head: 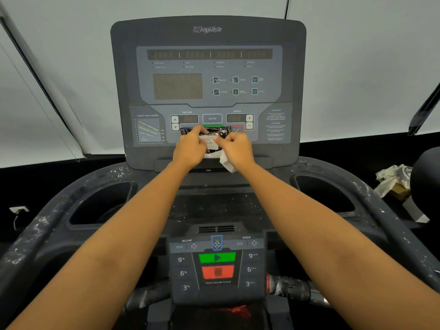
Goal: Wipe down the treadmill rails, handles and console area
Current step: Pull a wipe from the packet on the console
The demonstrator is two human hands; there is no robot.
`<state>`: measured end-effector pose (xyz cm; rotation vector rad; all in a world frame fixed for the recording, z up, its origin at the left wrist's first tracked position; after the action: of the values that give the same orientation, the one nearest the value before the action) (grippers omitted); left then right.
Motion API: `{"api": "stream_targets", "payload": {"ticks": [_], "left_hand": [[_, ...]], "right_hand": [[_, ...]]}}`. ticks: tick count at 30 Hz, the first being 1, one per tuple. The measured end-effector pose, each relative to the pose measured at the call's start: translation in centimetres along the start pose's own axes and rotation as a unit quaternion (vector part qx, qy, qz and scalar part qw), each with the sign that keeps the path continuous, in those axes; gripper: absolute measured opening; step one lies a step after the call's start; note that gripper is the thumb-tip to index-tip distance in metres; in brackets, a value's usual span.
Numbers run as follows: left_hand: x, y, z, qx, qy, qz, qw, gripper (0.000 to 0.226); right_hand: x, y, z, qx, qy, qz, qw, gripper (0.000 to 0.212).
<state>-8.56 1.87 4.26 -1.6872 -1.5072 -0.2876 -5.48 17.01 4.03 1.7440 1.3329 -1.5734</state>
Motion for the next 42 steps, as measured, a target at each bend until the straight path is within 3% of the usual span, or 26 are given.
{"api": "stream_targets", "payload": {"ticks": [3, 6, 9, 12, 18, 23, 26, 28, 30, 33, 37, 40, 42], "left_hand": [[0.4, 0.1, -0.1, 0.016, -0.043, 0.032, 0.998, 0.027], [0.8, 0.0, -0.3, 0.033, -0.054, 0.048, 0.997, 0.025], [1.0, 0.4, -0.4, 0.064, -0.069, 0.092, 0.991, 0.025], [1.1, 1.4, -0.3, 0.115, -0.114, 0.178, 0.971, 0.033], [0.5, 2.6, 0.6, 0.151, -0.175, 0.278, 0.932, 0.038], [0.5, 2.8, 0.9, 0.095, -0.212, 0.261, 0.937, 0.043], [0.8, 3.1, 0.6, 0.065, -0.202, 0.250, 0.945, 0.041], [1.1, 3.5, 0.0, 0.065, -0.177, 0.242, 0.952, 0.038], [1.8, 4.1, -0.9, 0.085, -0.140, 0.230, 0.959, 0.033], [3.1, 4.9, -2.1, 0.112, -0.053, 0.179, 0.976, 0.027], [4.9, 5.8, -2.2, 0.053, 0.123, 0.071, 0.988, 0.028], [5.6, 7.0, -1.1, -0.006, 0.268, -0.035, 0.963, 0.031], [5.4, 8.2, -0.2, -0.037, 0.307, -0.103, 0.945, 0.032]], "right_hand": [[-1.8, 0.6, 0.5, 0.021, 0.156, -0.130, 0.979, 0.007], [-2.8, 1.7, 1.9, -0.011, 0.292, -0.282, 0.914, 0.035], [-1.8, 3.4, 3.4, -0.050, 0.353, -0.389, 0.850, 0.062], [1.2, 4.0, 4.7, -0.089, 0.453, -0.377, 0.803, 0.076], [2.4, 3.6, 5.1, -0.106, 0.501, -0.354, 0.782, 0.077], [2.0, 3.9, 5.1, -0.144, 0.489, -0.304, 0.805, 0.081], [0.6, 4.1, 4.4, -0.173, 0.415, -0.259, 0.855, 0.077], [-1.1, 4.4, 3.1, -0.139, 0.337, -0.246, 0.898, 0.067], [-2.5, 4.7, 1.2, -0.053, 0.273, -0.236, 0.931, 0.051], [-3.2, 5.1, -1.2, 0.050, 0.220, -0.157, 0.961, 0.032], [-3.6, 5.2, -2.1, 0.058, 0.063, -0.080, 0.993, 0.024], [-3.8, 5.4, -3.0, 0.070, -0.064, -0.033, 0.995, 0.022], [-3.6, 5.8, -4.1, 0.092, -0.101, -0.019, 0.990, 0.025]]}}
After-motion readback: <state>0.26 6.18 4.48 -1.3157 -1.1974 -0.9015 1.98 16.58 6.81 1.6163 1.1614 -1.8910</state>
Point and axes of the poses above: each hand's wrist, its own y-axis away from the middle knuckle, its own z-axis out of the palm, x = y × z, the point moved 8 cm from there along -y, towards the middle knuckle, and after that the axes turned 13 degrees about x, right-handed, at the moved point
